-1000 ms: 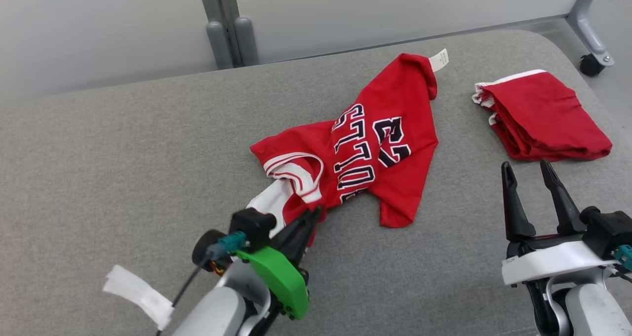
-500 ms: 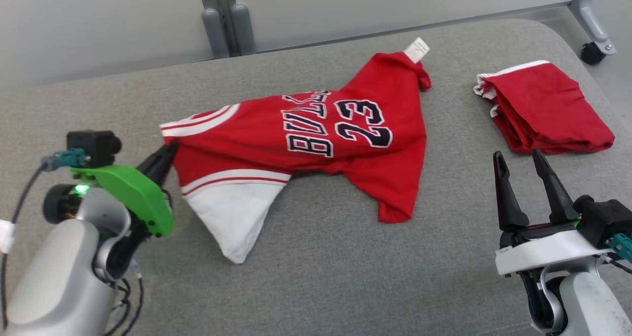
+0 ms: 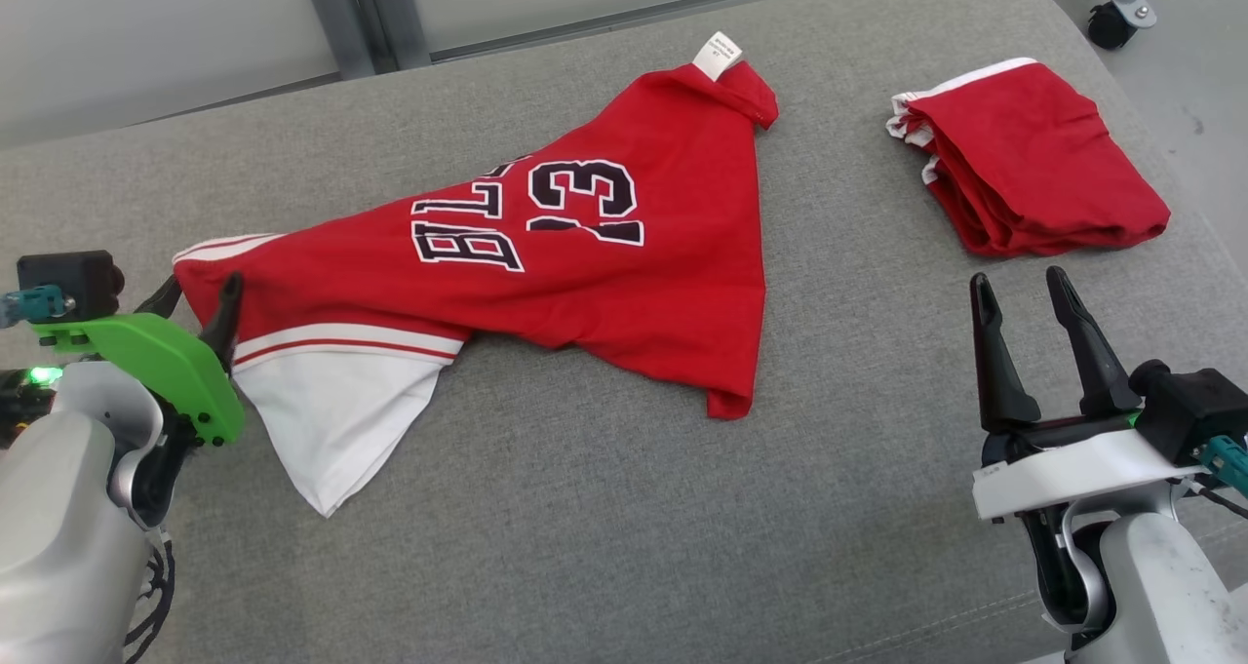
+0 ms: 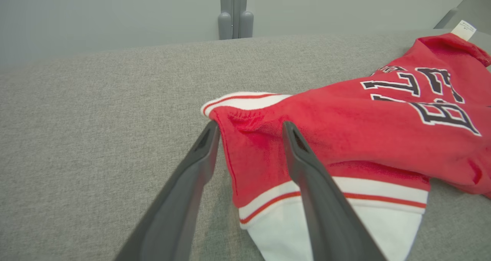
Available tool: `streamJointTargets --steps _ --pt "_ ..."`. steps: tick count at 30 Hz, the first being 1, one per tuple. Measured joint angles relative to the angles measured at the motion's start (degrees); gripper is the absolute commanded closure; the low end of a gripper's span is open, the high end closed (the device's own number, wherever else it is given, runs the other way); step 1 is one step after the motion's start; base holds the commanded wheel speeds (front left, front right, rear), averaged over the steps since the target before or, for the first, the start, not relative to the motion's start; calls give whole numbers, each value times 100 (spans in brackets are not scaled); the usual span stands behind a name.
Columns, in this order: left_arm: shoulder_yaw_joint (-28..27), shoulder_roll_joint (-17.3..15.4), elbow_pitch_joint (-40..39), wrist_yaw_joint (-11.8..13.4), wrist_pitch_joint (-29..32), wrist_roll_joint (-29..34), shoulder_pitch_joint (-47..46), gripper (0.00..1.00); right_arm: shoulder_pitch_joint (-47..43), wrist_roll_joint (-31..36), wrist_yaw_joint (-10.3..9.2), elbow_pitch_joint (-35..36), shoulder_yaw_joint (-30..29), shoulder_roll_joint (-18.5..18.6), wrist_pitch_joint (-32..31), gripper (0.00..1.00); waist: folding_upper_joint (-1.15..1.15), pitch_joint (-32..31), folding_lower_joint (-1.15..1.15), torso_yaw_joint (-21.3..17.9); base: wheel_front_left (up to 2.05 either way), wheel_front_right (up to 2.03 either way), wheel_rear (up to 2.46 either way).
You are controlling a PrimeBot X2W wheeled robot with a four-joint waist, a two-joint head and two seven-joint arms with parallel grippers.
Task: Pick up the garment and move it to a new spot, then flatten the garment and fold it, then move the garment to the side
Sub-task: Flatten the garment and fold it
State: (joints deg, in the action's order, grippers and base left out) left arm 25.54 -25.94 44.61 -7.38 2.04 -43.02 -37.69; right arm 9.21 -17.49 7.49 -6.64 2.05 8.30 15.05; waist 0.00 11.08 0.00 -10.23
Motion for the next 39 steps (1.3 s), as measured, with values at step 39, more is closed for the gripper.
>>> streamJointTargets --steps 39 --pt "-563 843 -3847 1892 -1706 1174 3735 0 -890 14 0 125 -147 40 0 0 0 -1099 0 690 0 0 0"
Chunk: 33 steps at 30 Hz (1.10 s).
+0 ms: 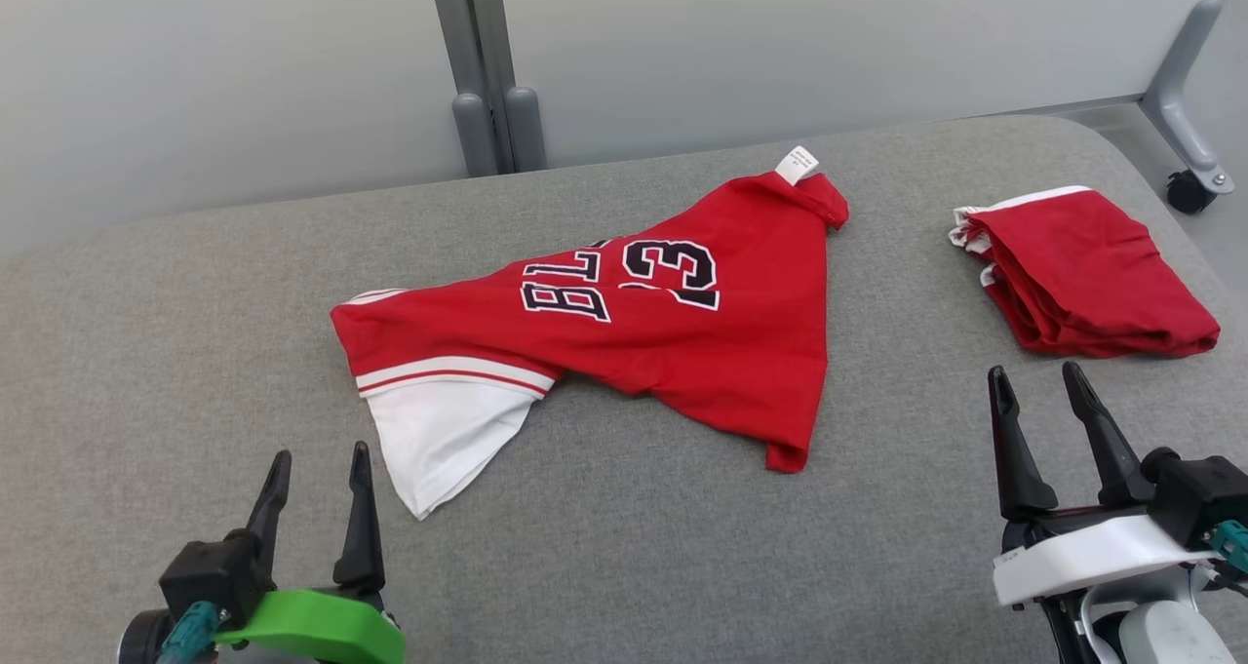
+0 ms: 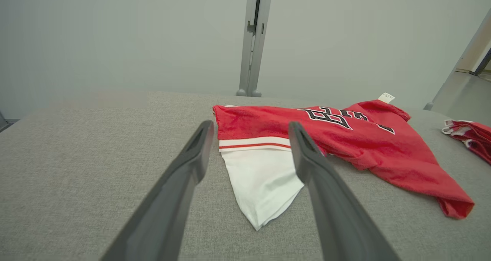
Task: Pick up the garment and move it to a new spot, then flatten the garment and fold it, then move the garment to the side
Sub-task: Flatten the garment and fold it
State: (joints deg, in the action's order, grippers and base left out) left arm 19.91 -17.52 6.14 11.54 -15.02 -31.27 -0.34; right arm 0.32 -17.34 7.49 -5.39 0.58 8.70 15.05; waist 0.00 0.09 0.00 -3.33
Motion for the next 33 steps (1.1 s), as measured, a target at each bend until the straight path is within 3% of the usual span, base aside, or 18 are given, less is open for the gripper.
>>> streamJointTargets --steps 4,9,14,16,19,24,25,26,27,28,29,33 --pt "190 41 285 -277 441 -177 -144 0 11 0 0 -3 10 23 0 0 0 33 0 -3 0 0 0" --pt "381 74 967 -519 1686 -625 -690 0 131 2 0 80 46 47 0 0 0 201 0 -18 0 0 0" --pt "348 156 1610 -581 2480 -989 -1260 0 254 8 0 115 108 71 0 0 0 415 0 -85 0 0 0" --pt "320 200 1931 -476 2813 -1105 -1455 0 328 8 0 148 132 82 0 0 0 516 0 -121 0 0 0" --pt "233 207 2316 -348 2929 -1137 -1765 0 376 8 0 167 149 93 0 0 0 652 0 -176 0 0 0" --pt "299 357 2772 -517 3086 -1220 -2095 0 461 7 0 158 163 102 0 0 0 831 0 -265 0 0 0" --pt "313 372 2830 -559 3092 -1232 -2130 3 474 7 0 157 163 101 0 0 0 856 0 -284 0 0 0" --pt "324 375 2884 -579 3085 -1232 -2157 16 474 5 0 153 160 102 0 0 0 875 0 -300 0 0 0" --pt "327 380 2926 -600 3065 -1232 -2176 51 473 5 0 148 155 102 0 0 0 885 0 -308 0 0 0" --pt "344 382 2961 -627 3019 -1226 -2203 95 472 7 0 143 138 102 0 0 0 890 0 -309 0 0 0" --pt "354 391 2984 -633 2929 -1202 -2215 100 472 7 0 138 124 98 0 0 0 887 0 -302 0 0 0" --pt "382 401 3055 -699 2695 -1157 -2214 100 464 14 0 114 107 73 0 0 0 805 0 -243 0 0 0"
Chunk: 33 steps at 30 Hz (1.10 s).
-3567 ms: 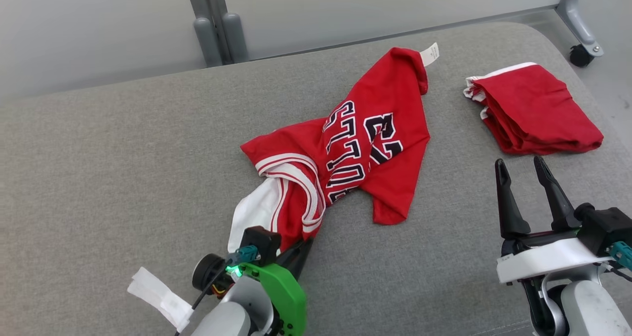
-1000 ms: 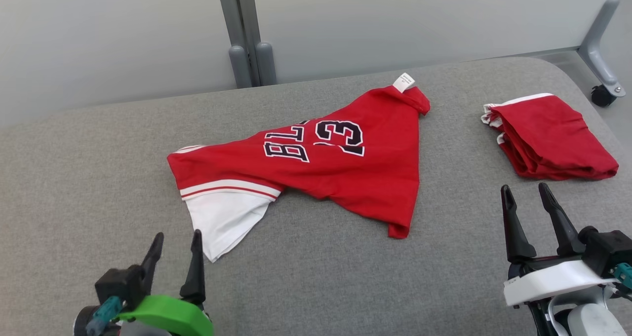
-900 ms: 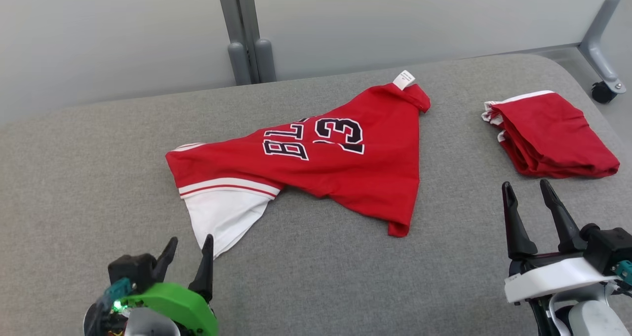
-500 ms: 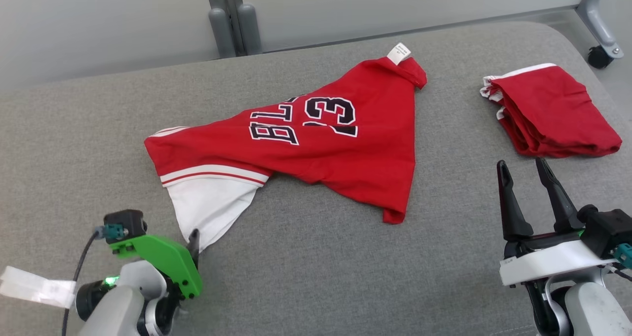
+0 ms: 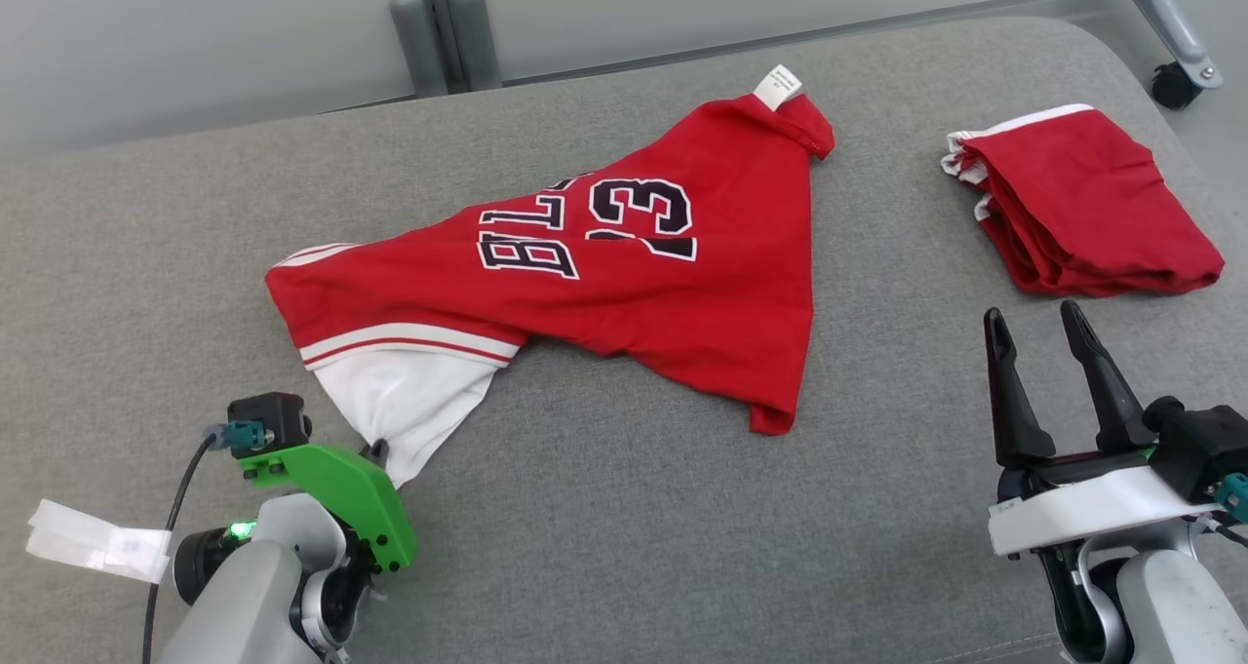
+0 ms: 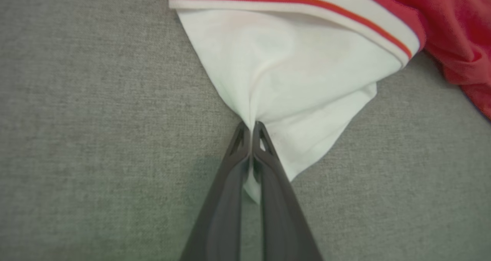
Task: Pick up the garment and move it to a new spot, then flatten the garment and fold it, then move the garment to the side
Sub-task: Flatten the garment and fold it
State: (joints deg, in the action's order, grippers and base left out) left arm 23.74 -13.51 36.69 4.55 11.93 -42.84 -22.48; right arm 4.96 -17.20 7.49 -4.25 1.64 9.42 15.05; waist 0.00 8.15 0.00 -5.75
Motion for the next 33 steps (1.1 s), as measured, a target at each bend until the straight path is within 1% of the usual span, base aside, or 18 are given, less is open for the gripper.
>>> streamJointTargets --steps 2,4,12,17,20,21,22,23,26,27,29,33 --pt "-7 -21 -23 5 -66 14 14 100 -14 13 0 0 -20 -7 0 0 0 -41 0 60 0 0 0" --pt "-56 -111 -96 27 -147 14 36 100 -31 19 0 0 -24 -10 0 0 0 -82 0 131 0 0 0" --pt "-421 -710 -419 327 -223 -25 417 100 -86 29 0 3 -52 -21 0 0 0 -229 0 389 0 0 0" --pt "-568 -988 -435 527 -289 -30 647 100 -85 25 0 5 -49 -22 0 0 0 -203 0 368 0 0 0" --pt "-635 -1029 -493 575 -350 -35 715 100 -85 25 0 10 -91 -14 0 0 0 -172 0 322 0 0 0" --pt "-647 -1031 -510 575 -350 -59 738 65 -88 25 0 11 -94 -12 0 0 0 -165 0 309 0 0 0" --pt "-650 -1029 -526 575 -352 -75 779 9 -88 25 0 11 -97 -11 0 0 0 -159 0 293 0 0 0" --pt "-634 -1026 -547 572 -354 -75 815 0 -88 25 0 5 -94 -12 0 0 0 -158 0 277 0 0 0" --pt "-590 -1016 -694 586 -577 2 918 0 -93 25 0 -33 -92 -12 0 0 0 -213 0 256 0 0 0" --pt "-591 -1022 -812 602 -755 53 968 0 -110 25 0 -48 -90 -13 0 0 0 -248 0 251 0 0 0" --pt "-580 -1054 -1090 609 -1105 188 1056 0 -140 26 0 -67 -89 -15 0 0 0 -321 0 245 0 0 0" --pt "-526 -1043 -1780 667 -1592 393 1362 0 -272 27 0 -99 -92 -11 0 0 0 -511 0 256 0 0 0"
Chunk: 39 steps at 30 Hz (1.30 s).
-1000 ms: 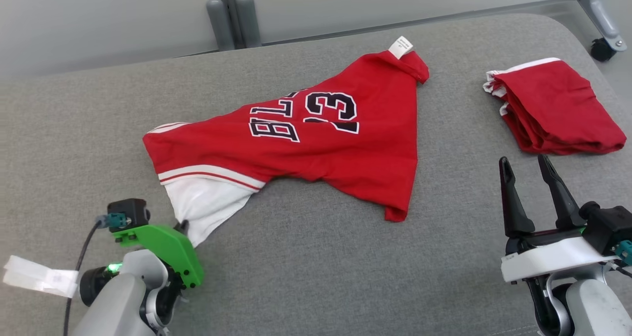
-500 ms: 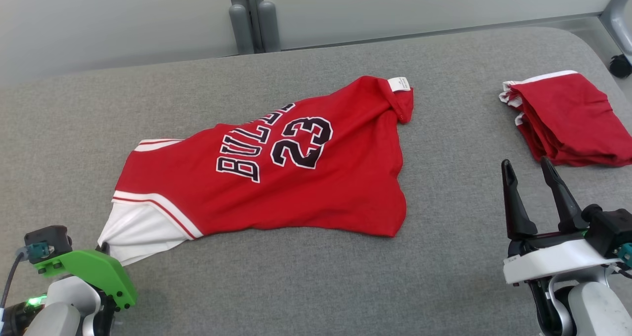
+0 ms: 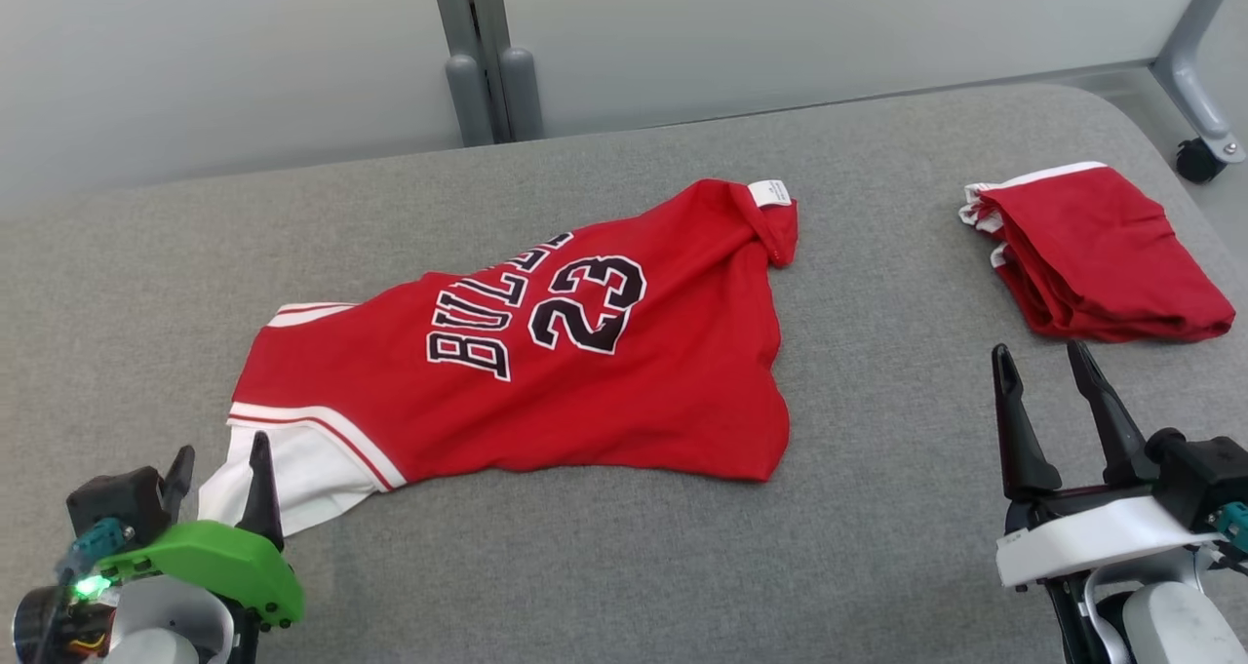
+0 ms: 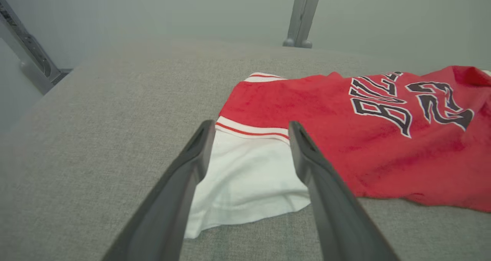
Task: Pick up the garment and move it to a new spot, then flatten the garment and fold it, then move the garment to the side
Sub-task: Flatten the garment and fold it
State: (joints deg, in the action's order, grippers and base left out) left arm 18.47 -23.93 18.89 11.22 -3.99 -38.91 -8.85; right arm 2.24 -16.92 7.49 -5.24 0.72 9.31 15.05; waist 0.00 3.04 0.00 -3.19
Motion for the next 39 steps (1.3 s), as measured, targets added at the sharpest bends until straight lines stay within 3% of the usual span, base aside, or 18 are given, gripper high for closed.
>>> streamJointTargets --steps 4,9,15,27,39 --pt "-24 -29 -768 97 -686 286 188 0 -111 -1 0 -2 27 3 0 0 0 -193 0 36 0 0 0" --pt "-114 176 -1368 215 -1044 522 658 0 -235 -70 0 -40 25 -26 0 0 0 -306 0 92 0 0 0" --pt "-82 433 -1449 32 -1095 780 847 0 -289 -219 0 -365 205 77 -36 0 0 -281 0 186 0 0 0" --pt "32 699 -1263 -405 -1104 1006 620 0 652 -1249 0 -1512 1209 469 -1656 0 0 -173 0 632 0 0 0" --pt "65 898 -977 -594 -1105 1110 383 0 1408 -2156 0 -2900 1367 361 -2739 0 0 85 0 1291 0 0 0"
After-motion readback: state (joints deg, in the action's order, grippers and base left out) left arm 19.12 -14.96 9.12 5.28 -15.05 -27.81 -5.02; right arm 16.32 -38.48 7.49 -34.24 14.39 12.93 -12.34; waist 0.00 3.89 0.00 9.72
